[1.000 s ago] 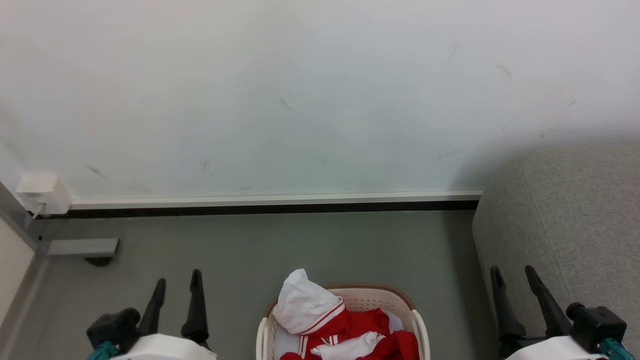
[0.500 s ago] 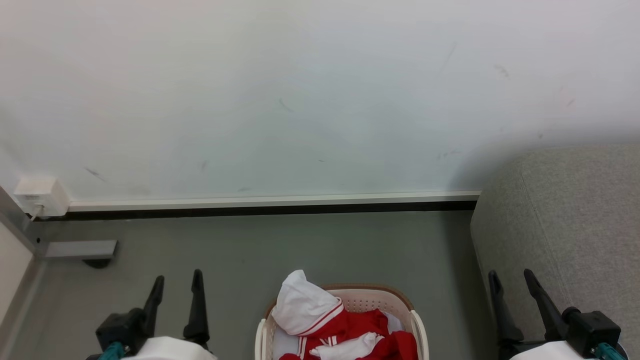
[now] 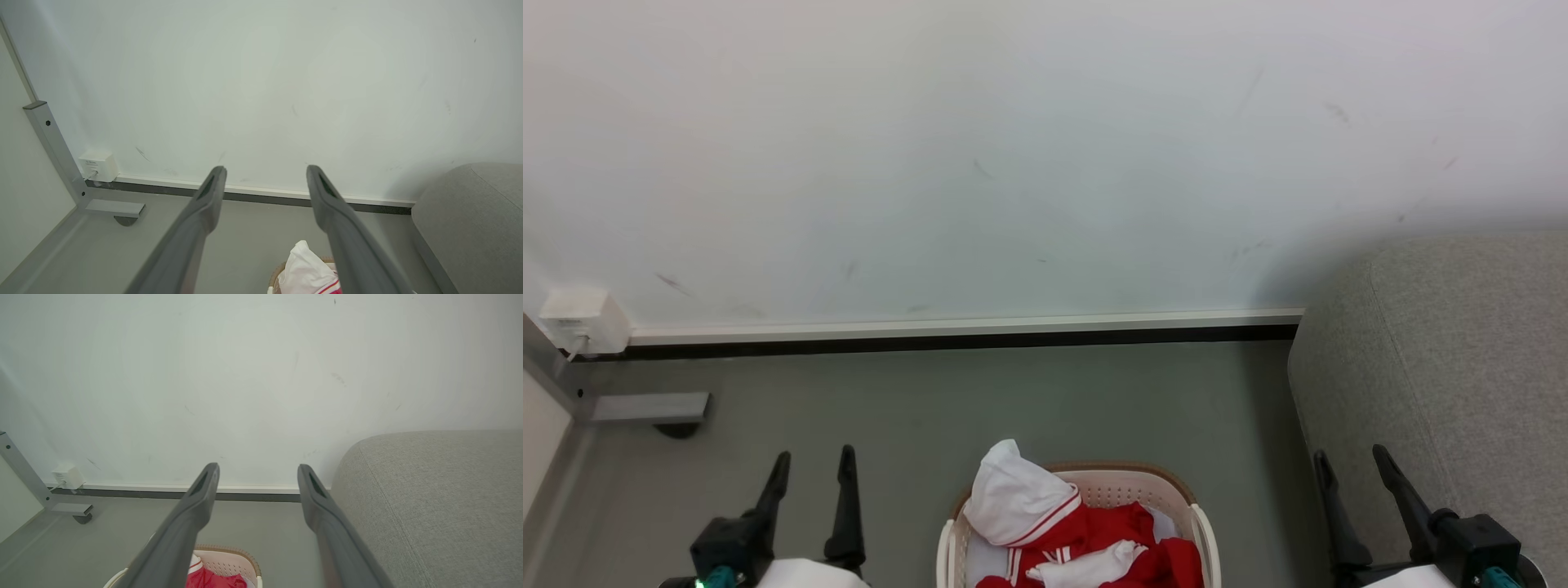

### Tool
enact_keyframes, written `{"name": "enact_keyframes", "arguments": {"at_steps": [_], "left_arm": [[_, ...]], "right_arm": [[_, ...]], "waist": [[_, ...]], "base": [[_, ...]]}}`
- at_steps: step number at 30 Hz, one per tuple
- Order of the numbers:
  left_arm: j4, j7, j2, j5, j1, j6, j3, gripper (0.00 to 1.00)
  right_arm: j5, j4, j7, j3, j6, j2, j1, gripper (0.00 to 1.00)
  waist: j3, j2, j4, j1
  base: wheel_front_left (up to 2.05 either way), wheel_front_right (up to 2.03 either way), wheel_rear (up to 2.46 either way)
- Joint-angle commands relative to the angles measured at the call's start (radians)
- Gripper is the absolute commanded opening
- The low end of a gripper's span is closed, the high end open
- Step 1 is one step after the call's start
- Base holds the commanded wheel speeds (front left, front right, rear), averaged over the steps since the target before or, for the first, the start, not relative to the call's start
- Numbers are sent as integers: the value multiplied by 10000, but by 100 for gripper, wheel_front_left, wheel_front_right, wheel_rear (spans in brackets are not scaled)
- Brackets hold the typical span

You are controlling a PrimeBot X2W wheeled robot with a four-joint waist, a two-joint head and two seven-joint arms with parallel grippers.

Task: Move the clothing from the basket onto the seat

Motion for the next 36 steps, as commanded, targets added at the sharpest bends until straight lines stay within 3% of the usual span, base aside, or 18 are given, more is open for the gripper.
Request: {"name": "enact_keyframes", "arguments": {"at_steps": [1,11,36], "left_arm": [[31,-107,48,170,-8,-20,14,100],[190,-255,21,728,-60,-81,-48,100],[283,-243,9,239,-18,-75,-271,100]], "right_arm": [[-144,35,-113,11,-19,-41,-73,100],[-470,200,-270,190,-21,-48,-164,100],[-389,133,-257,282,-21,-47,-254,100]], "waist": [[6,-1,0,0],[21,-1,-5,0],[151,-1,-273,0]], "base": [[0,0,0],[0,0,0],[0,0,0]]}}
